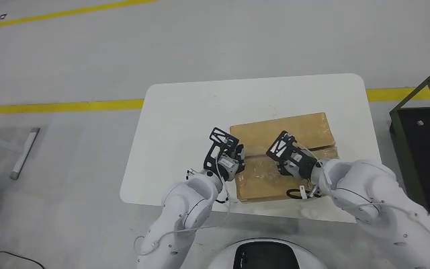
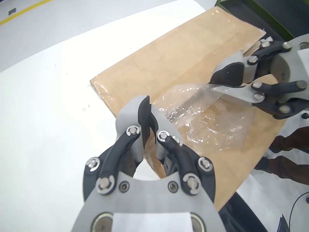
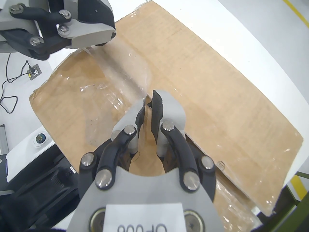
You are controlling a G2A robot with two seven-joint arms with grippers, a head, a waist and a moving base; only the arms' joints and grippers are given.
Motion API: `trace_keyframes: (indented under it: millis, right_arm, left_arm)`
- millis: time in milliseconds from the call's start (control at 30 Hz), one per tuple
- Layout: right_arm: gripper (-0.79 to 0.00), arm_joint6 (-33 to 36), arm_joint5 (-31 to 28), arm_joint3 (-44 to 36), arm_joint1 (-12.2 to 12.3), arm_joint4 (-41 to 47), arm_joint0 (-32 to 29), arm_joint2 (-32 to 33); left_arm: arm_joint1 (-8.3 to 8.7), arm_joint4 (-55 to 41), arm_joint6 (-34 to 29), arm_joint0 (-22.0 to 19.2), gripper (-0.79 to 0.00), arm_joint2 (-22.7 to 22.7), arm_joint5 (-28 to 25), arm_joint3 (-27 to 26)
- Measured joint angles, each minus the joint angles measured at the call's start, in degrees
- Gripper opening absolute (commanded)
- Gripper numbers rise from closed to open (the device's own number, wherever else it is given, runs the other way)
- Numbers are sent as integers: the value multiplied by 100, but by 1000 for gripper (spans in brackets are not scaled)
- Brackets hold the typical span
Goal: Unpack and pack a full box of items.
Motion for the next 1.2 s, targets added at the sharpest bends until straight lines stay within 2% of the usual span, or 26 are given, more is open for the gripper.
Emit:
trace_keyframes:
  millis: [67, 133, 300, 367, 400, 467, 500, 600, 667, 1033, 1067, 1167, 1200]
  right_arm:
    - [-628, -10, 5, 4, -1, 1, 0, 0]
    - [-529, -16, 9, 10, -1, -6, 2, 6]
    - [-431, -65, 24, -76, 6, -180, 32, 62]
    - [-249, -78, 23, -124, 15, -304, 38, 124]
    - [-256, -89, 22, -149, 19, -351, 34, 155]
    - [-219, -126, 43, -215, 28, -381, 13, 260]
    - [-160, -132, 50, -244, 33, -381, -1, 317]
    - [-108, -113, 75, -337, 58, -372, -71, 569]
    - [-15, -75, 92, -398, 79, -364, -146, 784]
    - [0, -124, 474, -655, 173, -110, -727, 2347]
    - [0, -196, 566, -663, 172, -6, -785, 2505]
    - [0, -387, 796, -640, 172, 217, -982, 3006]
    - [0, -458, 887, -633, 166, 321, -1040, 3128]
  left_arm:
    - [-11, 18, 9, -27, -785, 48, 16, 75]
    - [-17, 35, -6, -51, -785, 79, 14, 115]
    - [-25, 79, -27, -89, -785, 92, 25, 147]
    - [-26, 82, -33, -103, -785, 74, 26, 150]
    - [-26, 82, -38, -108, -785, 66, 26, 152]
    - [-26, 84, -47, -115, -785, 50, 23, 158]
    - [-27, 88, -49, -116, -785, 48, 20, 160]
    - [-29, 77, -48, -114, -785, 44, 8, 160]
    - [-30, 66, -48, -117, -785, 41, -11, 164]
    - [-37, 1, -74, -119, -785, 44, -97, 130]
    - [-38, -6, -76, -116, -770, 45, -101, 120]
    - [-40, -24, -75, -106, -634, 49, -115, 98]
    - [-40, -29, -74, -105, -628, 50, -119, 94]
